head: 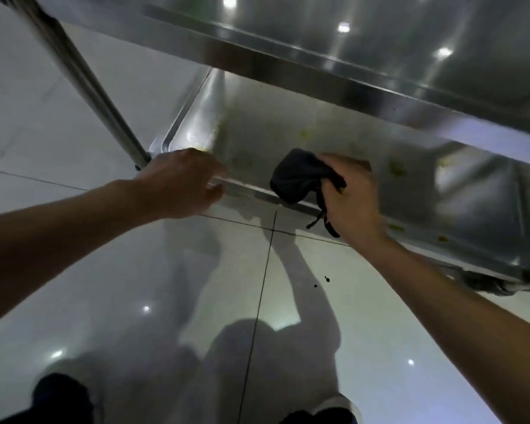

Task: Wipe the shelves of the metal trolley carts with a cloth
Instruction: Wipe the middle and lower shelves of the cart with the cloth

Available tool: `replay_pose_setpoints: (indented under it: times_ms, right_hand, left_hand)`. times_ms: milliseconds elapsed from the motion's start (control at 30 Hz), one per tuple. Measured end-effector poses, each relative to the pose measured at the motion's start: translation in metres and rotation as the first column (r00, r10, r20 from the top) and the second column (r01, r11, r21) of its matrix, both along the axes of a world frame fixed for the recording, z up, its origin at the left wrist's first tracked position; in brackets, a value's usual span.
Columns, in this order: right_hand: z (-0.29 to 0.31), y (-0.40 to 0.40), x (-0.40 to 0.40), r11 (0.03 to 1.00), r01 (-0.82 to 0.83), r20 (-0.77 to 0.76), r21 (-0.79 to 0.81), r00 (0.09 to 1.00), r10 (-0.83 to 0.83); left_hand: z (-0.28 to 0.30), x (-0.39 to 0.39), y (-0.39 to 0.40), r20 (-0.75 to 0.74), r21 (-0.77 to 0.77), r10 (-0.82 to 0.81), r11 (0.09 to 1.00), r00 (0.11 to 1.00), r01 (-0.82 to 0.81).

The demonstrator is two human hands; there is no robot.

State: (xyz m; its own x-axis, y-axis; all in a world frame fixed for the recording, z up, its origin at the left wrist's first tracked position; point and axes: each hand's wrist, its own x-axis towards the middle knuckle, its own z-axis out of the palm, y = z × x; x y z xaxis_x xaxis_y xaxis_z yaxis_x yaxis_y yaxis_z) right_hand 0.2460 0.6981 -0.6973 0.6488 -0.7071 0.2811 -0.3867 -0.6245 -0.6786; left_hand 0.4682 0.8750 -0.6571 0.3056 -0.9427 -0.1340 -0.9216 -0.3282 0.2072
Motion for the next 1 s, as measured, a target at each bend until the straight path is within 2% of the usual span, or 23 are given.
replay_pose_setpoints:
  times_ms: [67, 267, 400, 533, 667, 833, 1000]
  right_hand:
    - [-0.011, -0.003, 0.015, 1.0, -0.003, -0.01, -0.029, 1.0, 0.003]
    - [-0.046, -0.006, 0.071, 0.99, -0.016, -0.05, -0.138, 0.999, 0.01]
    - [-0.047, 0.022, 0.087, 0.988, -0.064, -0.146, -0.137, 0.988, 0.044]
    - [-0.052, 0.044, 0.116, 0.982, -0.034, -0.117, -0.186, 0.993, 0.012]
    - [-0.065, 0.055, 0.15, 0.988, 0.002, -0.045, -0.153, 0.999, -0.009]
    - [-0.068, 0.062, 0.178, 0.991, 0.008, -0.061, -0.134, 0.998, -0.016]
    - [-0.077, 0.071, 0.211, 0.994, 0.088, -0.066, -0.062, 0.994, -0.092]
  left_hand:
    - [-0.011, 0.017, 0.002, 0.015, -0.003, 0.048, 0.999, 0.999, -0.048]
    - [-0.053, 0.076, 0.01, 0.147, 0.002, -0.03, 1.0, 0.989, 0.03]
    - [-0.068, 0.092, 0.029, 0.121, -0.023, -0.028, 0.999, 0.992, 0.031]
    - [-0.096, 0.102, 0.042, 0.129, -0.087, -0.037, 0.995, 0.991, 0.048]
    - [-0.122, 0.106, 0.042, 0.113, -0.145, 0.015, 0.989, 0.993, 0.002]
    - [-0.126, 0.106, 0.048, 0.06, -0.131, 0.049, 0.991, 0.997, -0.041]
    - [-0.129, 0.106, 0.047, 0.091, -0.128, 0.069, 0.99, 0.993, -0.057]
